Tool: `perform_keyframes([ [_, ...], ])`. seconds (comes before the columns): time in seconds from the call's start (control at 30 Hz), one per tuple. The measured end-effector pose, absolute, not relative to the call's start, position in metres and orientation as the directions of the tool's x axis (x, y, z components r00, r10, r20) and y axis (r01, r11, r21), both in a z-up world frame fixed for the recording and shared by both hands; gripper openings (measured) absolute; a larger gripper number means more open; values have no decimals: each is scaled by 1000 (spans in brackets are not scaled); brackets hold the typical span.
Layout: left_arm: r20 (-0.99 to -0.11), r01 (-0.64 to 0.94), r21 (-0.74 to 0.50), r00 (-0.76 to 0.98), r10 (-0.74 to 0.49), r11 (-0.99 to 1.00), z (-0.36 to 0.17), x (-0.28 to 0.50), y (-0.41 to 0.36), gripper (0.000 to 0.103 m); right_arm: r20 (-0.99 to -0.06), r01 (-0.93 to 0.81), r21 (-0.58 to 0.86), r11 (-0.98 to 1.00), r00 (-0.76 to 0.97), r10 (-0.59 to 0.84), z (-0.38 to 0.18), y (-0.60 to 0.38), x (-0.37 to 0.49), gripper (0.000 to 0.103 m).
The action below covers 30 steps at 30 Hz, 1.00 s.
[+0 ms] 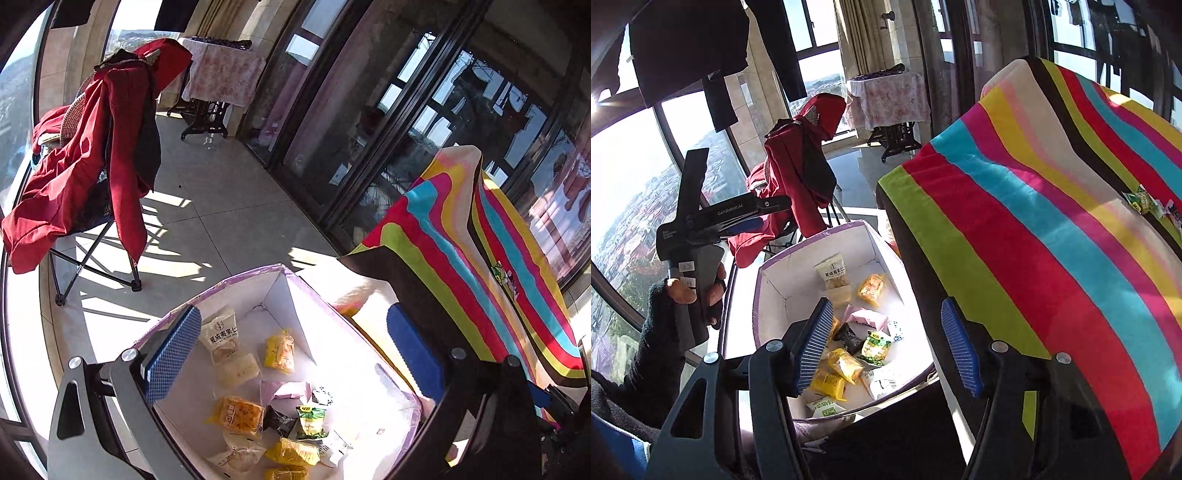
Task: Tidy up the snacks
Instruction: 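Open both grippers over the white box, dropping both bags, then move both open grippers back over the remaining snacks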
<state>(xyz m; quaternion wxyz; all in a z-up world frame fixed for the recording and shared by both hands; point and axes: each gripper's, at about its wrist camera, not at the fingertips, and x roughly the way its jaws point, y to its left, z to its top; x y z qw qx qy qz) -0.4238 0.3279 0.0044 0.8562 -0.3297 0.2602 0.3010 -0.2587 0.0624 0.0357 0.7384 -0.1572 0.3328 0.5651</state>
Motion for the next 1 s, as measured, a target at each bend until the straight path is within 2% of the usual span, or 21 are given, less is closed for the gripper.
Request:
perform_keyframes([
  [0.1,-628,-646,-400,710,319,650,15,-401,314,101,-662,-917,143,373,192,725,36,41,-240,64],
  [0.37,-624,-466,-242,746,232,851,44,-300,249,101,-634,-839,111,533,353,688,37,-13,-194,77],
  [0.7,-716,-158,-169,698,-11,973,46,-117,150,101,-641,-662,173,729,486,594,22,-83,-122,84],
  [0.83,-756,-150,-241,648,-89,959,28,-47,137,101,-669,-598,177,782,510,541,16,-100,-86,84],
  [1.0,-750,-213,-231,661,-34,949,20,2,135,101,-688,-559,171,811,521,505,16,-107,-36,87],
])
